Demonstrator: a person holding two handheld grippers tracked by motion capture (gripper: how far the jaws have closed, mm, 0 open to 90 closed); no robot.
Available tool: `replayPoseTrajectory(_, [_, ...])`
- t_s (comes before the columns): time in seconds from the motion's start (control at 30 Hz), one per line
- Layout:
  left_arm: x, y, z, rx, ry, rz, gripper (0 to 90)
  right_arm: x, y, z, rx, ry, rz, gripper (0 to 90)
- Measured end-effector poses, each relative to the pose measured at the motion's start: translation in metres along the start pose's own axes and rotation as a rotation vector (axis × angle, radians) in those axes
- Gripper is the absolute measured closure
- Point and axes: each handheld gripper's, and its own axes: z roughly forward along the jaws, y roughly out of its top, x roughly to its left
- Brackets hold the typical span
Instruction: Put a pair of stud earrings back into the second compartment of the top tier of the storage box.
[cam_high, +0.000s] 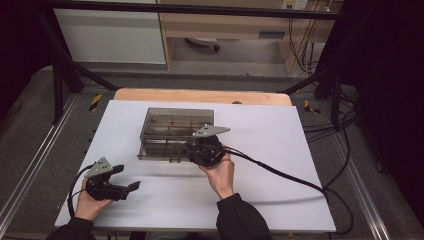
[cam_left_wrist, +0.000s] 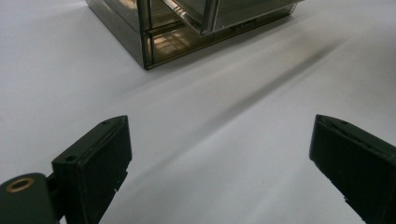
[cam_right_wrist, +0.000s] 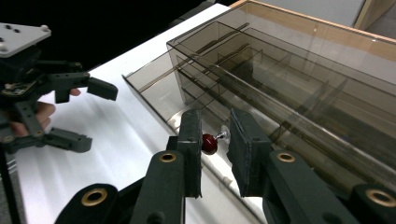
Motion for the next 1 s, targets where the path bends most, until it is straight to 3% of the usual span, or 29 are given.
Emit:
replayPoseTrajectory(0.23, [0.0,0.0,0.0,0.001,-0.002,0.0,5.5,-0.003,0.002,0.024,0.029,-0.006,0.005,75.0])
replayPoseTrajectory(0.47, [0.0,0.0,0.001,0.003,-0.003,0.002,5.5,-0.006,0.0,0.038,0.038,-0.017,0.007,74.9])
replayPoseTrajectory(0.8, [0.0,0.0,0.001,0.003,-0.004,0.003,5.5,-0.008,-0.004,0.046,0.058,-0.028,0.022,73.6])
replayPoseTrajectory(1.0, [0.0,0.0,0.0,0.0,-0.004,0.002,5.5,-0.008,-0.002,0.042,0.04,-0.039,0.016,64.4])
